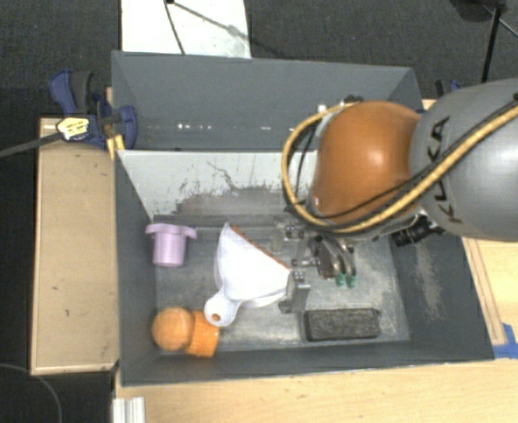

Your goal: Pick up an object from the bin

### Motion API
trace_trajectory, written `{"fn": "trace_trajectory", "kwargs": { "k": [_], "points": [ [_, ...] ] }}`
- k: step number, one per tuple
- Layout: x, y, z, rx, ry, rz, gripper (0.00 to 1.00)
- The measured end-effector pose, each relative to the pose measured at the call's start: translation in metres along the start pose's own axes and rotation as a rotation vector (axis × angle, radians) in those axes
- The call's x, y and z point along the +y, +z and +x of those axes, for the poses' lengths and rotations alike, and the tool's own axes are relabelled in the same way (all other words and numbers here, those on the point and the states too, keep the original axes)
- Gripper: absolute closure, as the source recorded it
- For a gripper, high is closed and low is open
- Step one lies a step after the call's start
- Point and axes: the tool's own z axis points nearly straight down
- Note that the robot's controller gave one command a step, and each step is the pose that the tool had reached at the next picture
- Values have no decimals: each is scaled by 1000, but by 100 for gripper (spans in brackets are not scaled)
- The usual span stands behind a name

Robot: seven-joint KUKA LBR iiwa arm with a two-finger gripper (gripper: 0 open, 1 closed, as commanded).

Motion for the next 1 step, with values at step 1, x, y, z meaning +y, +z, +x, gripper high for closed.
{"fn": "trace_trajectory", "kwargs": {
  "k": [1],
  "points": [
    [-1, -5, -2, -8, 4, -1, 0]
  ]
}}
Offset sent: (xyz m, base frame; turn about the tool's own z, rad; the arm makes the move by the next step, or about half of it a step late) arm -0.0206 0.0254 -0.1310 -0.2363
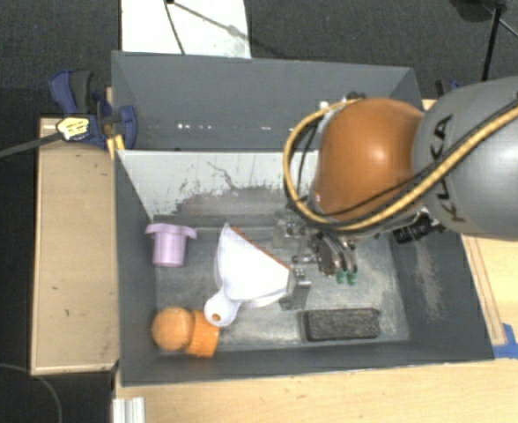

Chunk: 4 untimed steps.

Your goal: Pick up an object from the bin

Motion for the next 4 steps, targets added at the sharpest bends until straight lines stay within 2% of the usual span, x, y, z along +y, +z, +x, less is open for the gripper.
{"fn": "trace_trajectory", "kwargs": {
  "k": [1, 2, 3, 4],
  "points": [
    [10, 50, 7, -4, -90, 0, 0],
    [18, 74, 11, 4, -178, 1, 0],
    [19, 68, -2, -2, -90, 0, 0],
    [0, 129, -9, -4, -276, 0, 0]
  ]
}}
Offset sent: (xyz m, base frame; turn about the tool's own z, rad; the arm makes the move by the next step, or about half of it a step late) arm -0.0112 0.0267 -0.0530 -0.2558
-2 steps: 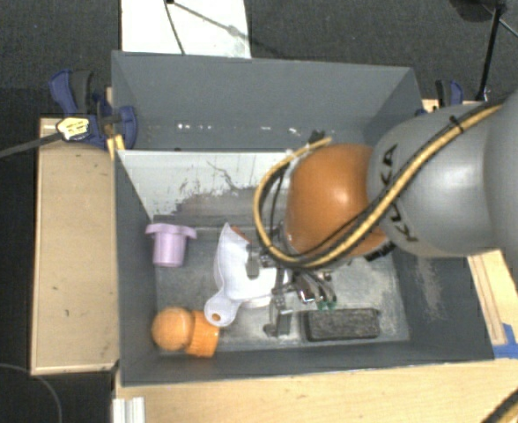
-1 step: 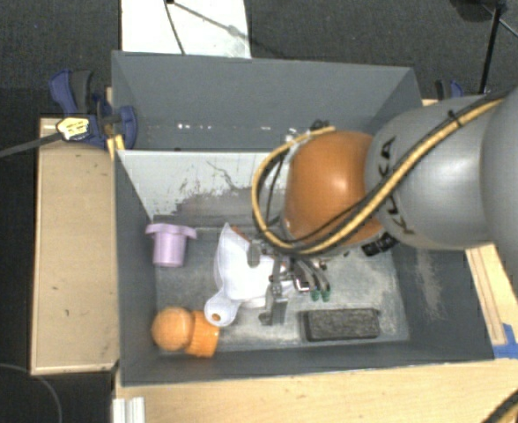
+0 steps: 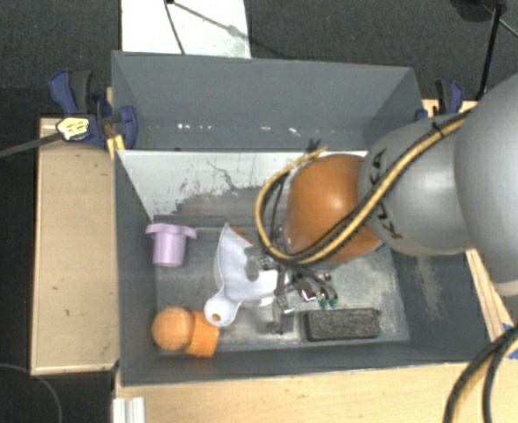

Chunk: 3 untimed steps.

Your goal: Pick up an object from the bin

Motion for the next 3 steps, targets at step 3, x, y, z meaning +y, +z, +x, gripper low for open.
{"fn": "trace_trajectory", "kwargs": {
  "k": [3],
  "points": [
    [14, 2, -2, 9, 187, -1, 100]
  ]
}}
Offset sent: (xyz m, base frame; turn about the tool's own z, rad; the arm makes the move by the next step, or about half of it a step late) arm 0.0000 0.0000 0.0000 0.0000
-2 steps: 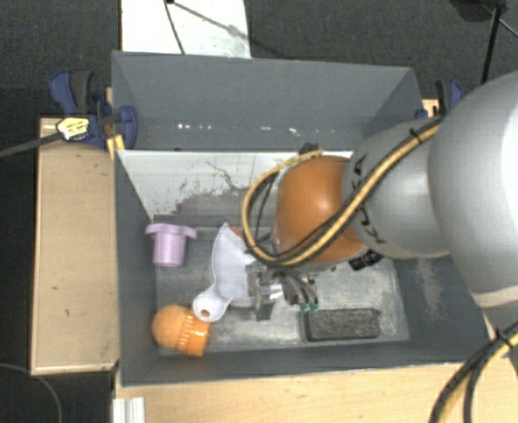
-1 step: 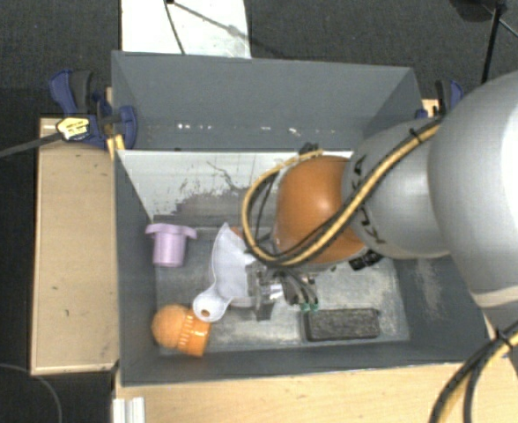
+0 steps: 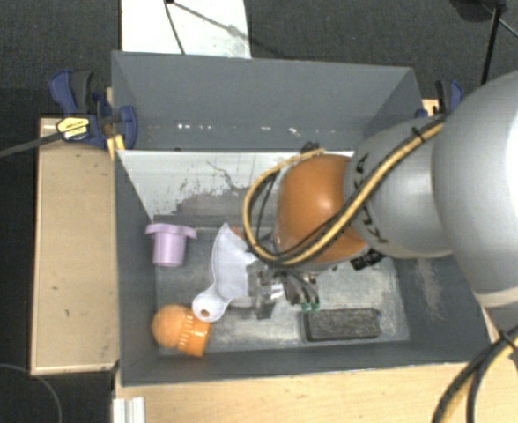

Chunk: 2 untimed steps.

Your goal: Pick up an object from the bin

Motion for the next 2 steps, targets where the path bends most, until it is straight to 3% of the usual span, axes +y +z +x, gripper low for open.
{"fn": "trace_trajectory", "kwargs": {
  "k": [2],
  "points": [
    [0, -26, -1, -4, 1, 0, 100]
  ]
}}
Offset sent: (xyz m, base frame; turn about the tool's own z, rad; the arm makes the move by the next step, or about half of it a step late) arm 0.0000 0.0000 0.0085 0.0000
